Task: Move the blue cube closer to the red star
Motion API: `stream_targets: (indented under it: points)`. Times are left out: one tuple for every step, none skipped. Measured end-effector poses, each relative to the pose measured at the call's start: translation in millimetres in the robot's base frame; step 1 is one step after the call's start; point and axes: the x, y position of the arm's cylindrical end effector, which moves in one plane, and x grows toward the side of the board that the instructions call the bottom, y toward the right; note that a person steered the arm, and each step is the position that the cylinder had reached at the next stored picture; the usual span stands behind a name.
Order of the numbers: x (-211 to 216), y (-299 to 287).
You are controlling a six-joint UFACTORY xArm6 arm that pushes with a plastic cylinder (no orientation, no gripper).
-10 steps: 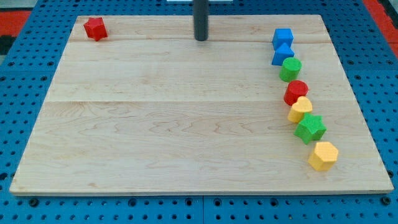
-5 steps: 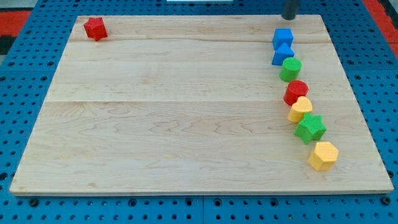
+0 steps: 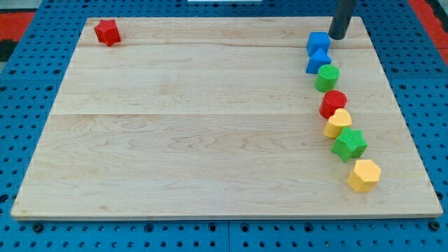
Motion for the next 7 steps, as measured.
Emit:
stream_targets:
  points:
    - [13,-9]
    - [24,-27]
    - [30,-46]
    - [33,-64]
    - [37,-80]
    - [43,-89]
    - [51,-99]
